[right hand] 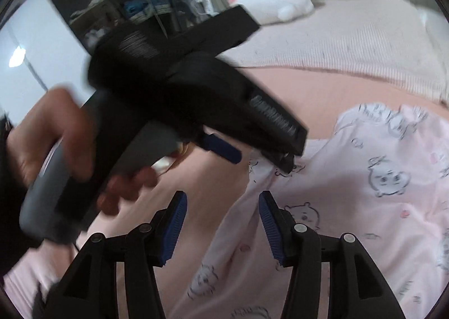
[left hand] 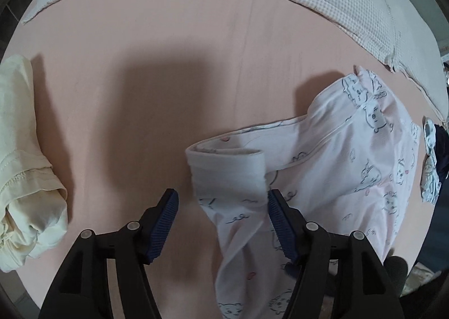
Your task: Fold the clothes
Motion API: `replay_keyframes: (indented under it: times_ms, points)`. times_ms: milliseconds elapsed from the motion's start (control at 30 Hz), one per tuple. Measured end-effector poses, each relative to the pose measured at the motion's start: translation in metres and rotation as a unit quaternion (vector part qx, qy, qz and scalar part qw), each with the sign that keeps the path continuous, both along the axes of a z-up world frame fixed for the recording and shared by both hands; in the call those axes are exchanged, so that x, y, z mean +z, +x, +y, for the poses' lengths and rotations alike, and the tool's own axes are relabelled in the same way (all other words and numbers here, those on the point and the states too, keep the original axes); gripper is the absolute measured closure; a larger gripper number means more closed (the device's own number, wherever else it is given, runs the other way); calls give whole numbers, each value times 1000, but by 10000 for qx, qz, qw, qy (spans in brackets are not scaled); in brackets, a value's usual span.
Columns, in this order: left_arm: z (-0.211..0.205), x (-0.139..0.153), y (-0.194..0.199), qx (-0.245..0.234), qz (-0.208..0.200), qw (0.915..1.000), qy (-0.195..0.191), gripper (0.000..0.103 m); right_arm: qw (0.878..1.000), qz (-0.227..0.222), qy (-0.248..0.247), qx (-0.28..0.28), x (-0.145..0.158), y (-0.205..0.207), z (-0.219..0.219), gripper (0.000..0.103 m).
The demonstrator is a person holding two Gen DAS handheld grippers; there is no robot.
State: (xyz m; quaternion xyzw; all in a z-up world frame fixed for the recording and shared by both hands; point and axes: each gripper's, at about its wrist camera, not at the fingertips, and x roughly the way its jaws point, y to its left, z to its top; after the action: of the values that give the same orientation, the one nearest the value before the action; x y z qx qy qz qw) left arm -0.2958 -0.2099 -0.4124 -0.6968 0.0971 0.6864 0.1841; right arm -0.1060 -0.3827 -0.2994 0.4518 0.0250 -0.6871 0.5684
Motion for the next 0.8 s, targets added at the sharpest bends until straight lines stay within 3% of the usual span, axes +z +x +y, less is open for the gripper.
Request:
replay_keyframes:
  times_ms: [33,67,200,400,533,633,733,800]
  points:
    - [-1,-3,-1,-16,26,10000,21,55,9999,-86,1,-56,-3,-4,-2,51]
    - [-2,-5,-3,-30,40,10000,46,74,9999,-124,20,-101,-5,-6,-4,51]
    - [-7,-17,-11,60,-34,9998,200,89,9994,126,284,-141,-9,-9,-15,51]
    - [-7,-31,-21,156,-99,9990,417,93,9983,238,534,47,-17,-3,-36,51]
    - [-8,-36,-28,117,-59,9994,335,94,9968,276,689,308,-21,8,-51,51]
    - [-38,-23,-22,59,2,9999,155,93,9950,-6,782,613,-29,17,-61,51]
    - [-41,-24,-26,138,1,9999,-63,93,9920,-400,775,918,-36,27,-68,51]
    - [-46,-26,-28,317,-151,9993,-138,92,9918,-386,793,923,-34,32,-67,51]
